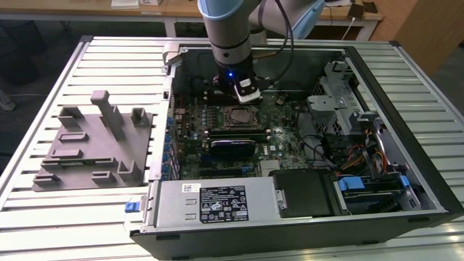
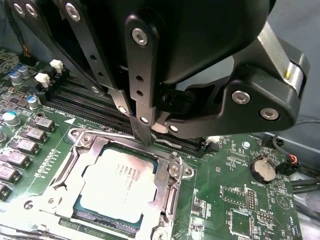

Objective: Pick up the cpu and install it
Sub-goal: 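Install the first cpu locking lever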

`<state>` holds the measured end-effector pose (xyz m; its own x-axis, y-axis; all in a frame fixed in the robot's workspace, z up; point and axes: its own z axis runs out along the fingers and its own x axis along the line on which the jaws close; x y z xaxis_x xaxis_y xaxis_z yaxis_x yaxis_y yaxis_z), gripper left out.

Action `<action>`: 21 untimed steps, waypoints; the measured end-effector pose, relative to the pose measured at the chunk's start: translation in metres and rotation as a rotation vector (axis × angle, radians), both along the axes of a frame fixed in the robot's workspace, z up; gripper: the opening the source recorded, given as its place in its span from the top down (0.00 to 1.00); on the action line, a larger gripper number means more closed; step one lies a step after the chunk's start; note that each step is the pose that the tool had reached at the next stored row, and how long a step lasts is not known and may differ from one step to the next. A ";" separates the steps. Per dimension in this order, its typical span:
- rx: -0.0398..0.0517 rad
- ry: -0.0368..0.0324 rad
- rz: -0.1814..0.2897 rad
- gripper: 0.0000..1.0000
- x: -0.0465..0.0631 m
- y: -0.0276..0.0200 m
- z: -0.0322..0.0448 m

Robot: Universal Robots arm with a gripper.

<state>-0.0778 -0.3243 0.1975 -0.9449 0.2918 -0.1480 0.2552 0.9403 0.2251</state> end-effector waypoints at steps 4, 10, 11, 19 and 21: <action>0.0001 -0.0004 -0.017 0.89 0.000 0.0008 -0.0004; 0.0001 -0.0005 -0.029 0.89 -0.001 0.0039 -0.0011; -0.0004 -0.0004 -0.028 0.89 -0.001 0.0040 -0.0013; -0.0257 -0.0006 -0.026 0.89 -0.001 0.0040 -0.0033; -0.0263 -0.0006 -0.025 0.89 -0.001 0.0040 -0.0037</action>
